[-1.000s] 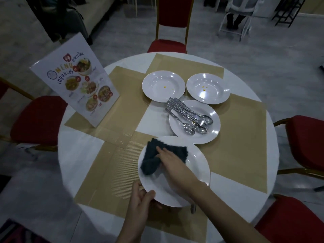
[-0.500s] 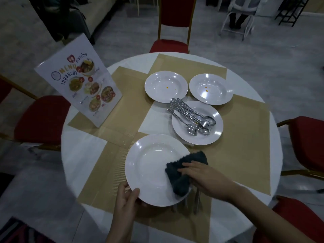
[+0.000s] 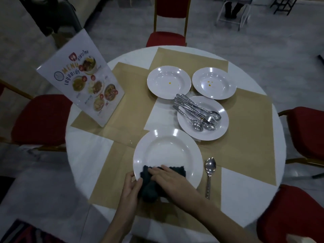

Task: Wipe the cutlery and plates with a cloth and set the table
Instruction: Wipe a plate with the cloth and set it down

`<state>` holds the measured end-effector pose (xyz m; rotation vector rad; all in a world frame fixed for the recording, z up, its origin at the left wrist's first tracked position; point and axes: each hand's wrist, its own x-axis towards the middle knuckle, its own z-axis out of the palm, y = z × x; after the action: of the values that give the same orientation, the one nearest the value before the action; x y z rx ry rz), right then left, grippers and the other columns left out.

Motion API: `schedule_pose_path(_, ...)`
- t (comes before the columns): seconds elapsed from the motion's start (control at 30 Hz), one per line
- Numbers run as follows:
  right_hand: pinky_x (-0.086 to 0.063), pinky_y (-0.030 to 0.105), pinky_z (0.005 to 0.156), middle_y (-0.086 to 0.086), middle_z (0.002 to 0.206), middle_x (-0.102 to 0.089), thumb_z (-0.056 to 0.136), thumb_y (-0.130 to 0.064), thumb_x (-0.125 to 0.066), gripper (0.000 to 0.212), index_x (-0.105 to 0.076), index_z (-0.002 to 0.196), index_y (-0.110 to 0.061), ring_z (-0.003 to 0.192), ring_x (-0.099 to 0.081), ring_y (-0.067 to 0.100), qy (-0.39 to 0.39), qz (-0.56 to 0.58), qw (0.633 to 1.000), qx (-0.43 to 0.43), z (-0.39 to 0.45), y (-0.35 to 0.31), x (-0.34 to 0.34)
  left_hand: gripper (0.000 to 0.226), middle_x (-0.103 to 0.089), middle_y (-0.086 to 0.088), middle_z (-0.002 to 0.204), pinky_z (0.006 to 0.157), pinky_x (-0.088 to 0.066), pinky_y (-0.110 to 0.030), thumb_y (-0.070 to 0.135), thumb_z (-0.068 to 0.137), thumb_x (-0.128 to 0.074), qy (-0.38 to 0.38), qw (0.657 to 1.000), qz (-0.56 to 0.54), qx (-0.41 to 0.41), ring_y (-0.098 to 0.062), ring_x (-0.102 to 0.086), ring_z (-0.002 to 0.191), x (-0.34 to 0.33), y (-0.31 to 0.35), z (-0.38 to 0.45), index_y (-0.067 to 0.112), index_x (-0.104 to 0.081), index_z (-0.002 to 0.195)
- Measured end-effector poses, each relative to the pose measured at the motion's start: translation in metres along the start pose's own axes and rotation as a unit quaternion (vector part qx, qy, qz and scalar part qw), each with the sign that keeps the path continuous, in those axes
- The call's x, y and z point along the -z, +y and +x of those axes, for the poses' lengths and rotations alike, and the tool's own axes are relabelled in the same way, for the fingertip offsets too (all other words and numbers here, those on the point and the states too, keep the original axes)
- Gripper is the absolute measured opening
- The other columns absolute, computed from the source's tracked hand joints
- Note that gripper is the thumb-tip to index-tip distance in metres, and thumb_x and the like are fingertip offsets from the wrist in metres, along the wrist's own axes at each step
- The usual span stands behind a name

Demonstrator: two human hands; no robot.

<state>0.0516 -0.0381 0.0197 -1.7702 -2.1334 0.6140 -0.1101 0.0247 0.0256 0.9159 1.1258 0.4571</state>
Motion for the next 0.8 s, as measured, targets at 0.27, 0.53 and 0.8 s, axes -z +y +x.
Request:
schedule_pose_path(0.27,-0.049,0.034,0.064,0.006,0.091,-0.059,0.071,-0.009,-0.074,0.029,-0.06,0.097,-0.011,0.074,-0.054,0.023,0.146,-0.157,0.971,-0.107,0.047,0.007,0.014,0.027,-0.07,0.002,0.113,0.097,-0.05,-0.053,0.038,0.088,-0.064,-0.053,0.997,0.022,0.053,-0.025,-0.064,0.109,0.013,0.007,0.004,0.036,-0.057,0.114)
schedule_pose_path(0.53,-0.043,0.035,0.064,0.009,0.093,-0.058,0.07,-0.001,-0.072,0.034,-0.06,0.101,-0.011,0.075,-0.054,0.027,0.181,-0.242,0.921,-0.247,0.058,0.038,0.037,0.018,-0.07,0.004,0.108,0.09,-0.055,-0.042,0.026,0.096,-0.053,-0.047,0.999,0.003,0.025,-0.021,-0.065,0.105,0.023,0.027,0.012,0.029,-0.056,0.113)
schedule_pose_path(0.8,-0.048,0.026,0.064,-0.004,0.092,-0.066,0.066,-0.012,-0.079,0.04,-0.058,0.099,-0.023,0.078,-0.06,0.016,0.093,-0.111,0.967,-0.21,0.01,0.01,0.012,0.02,-0.063,0.002,0.119,0.097,-0.051,-0.051,0.031,0.096,-0.053,-0.036,0.998,0.054,0.011,-0.022,-0.061,0.11,0.038,0.032,0.026,0.038,-0.052,0.114)
